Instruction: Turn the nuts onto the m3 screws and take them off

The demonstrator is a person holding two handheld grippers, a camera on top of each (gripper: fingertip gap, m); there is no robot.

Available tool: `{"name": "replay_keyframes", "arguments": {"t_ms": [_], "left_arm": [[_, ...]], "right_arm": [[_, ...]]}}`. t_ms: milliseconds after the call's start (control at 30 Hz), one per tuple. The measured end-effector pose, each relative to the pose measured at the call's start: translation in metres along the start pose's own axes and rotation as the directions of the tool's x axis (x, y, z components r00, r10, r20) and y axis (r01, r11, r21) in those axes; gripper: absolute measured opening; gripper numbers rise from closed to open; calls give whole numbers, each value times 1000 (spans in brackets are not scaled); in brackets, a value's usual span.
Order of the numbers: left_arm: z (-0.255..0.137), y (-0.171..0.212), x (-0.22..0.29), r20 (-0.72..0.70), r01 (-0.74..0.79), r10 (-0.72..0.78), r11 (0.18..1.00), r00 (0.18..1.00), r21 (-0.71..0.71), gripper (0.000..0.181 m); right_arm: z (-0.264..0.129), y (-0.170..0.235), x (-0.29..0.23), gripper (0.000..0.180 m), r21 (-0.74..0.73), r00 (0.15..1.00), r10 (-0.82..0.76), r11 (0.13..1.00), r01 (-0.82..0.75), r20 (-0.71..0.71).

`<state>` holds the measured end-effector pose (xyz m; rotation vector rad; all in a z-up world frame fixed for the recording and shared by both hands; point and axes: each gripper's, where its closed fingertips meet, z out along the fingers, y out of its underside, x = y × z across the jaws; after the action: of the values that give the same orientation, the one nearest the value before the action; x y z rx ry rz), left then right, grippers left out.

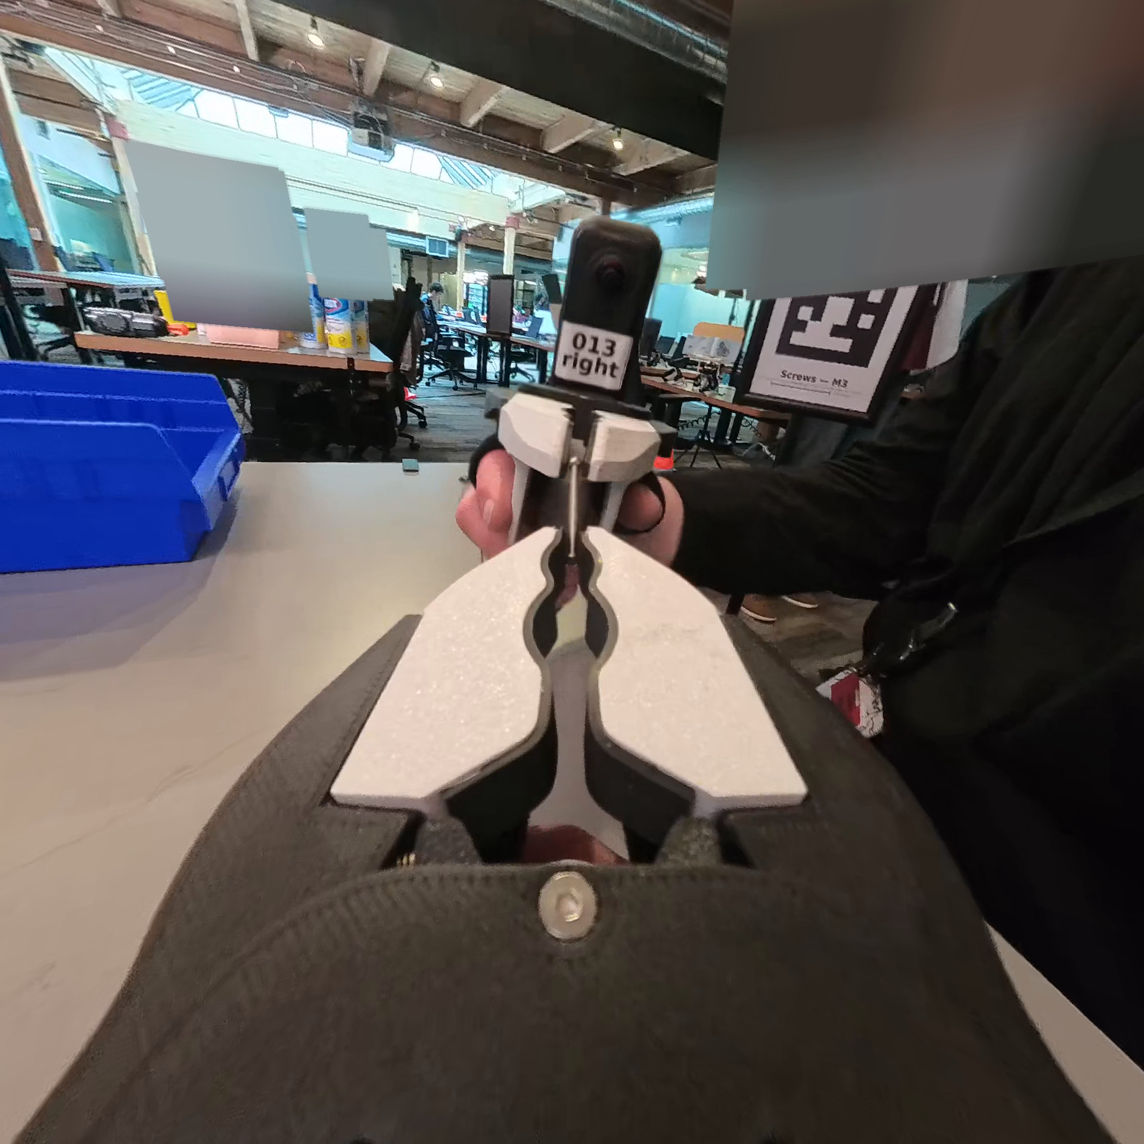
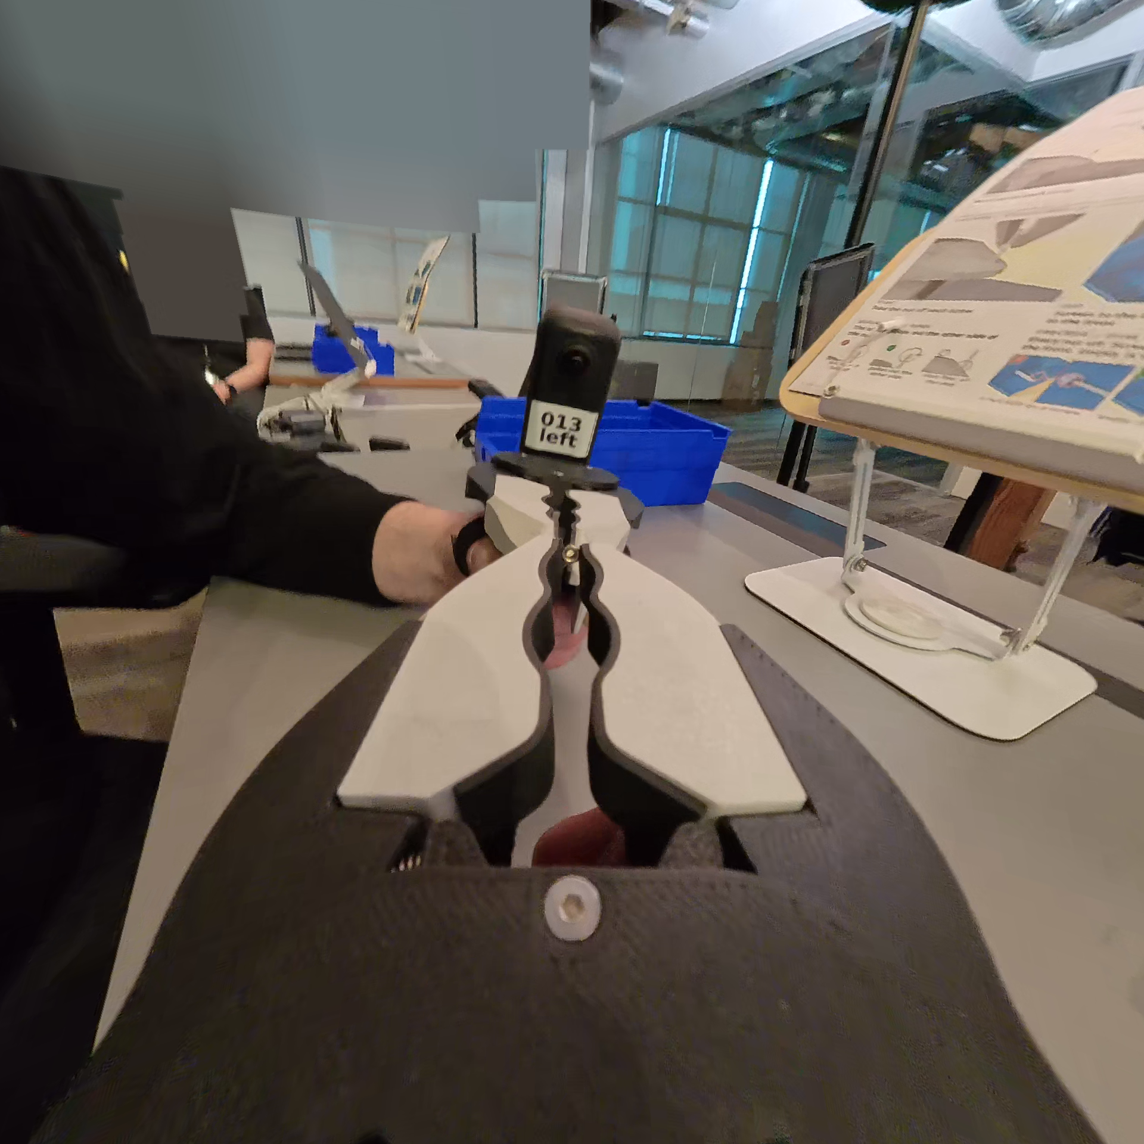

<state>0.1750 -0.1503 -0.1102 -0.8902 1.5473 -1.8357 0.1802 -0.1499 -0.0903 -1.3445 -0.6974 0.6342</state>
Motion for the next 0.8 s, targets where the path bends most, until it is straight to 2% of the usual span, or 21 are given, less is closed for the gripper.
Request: {"name": "replay_keyframes", "arguments": {"t_ms": [367,533,633,800], "left_arm": [[-4,6,1,9,-121,124,983,992,-135,3],[-5,10,-3,37,-169,177,971,983,-170,3],[-5,16,-6,60,-236,257,942,965,-239,3],[-7,18,-10,94,-307,345,909,934,-283,3]], "right_arm": [[1,11,-6,5,-258,959,-272,924,282,74],[1,16,-3,5,-298,960,-270,913,279,70],[1,19,-2,5,-310,963,-262,912,269,66],[-1,28,2,5,-312,986,-154,936,164,56]]}}
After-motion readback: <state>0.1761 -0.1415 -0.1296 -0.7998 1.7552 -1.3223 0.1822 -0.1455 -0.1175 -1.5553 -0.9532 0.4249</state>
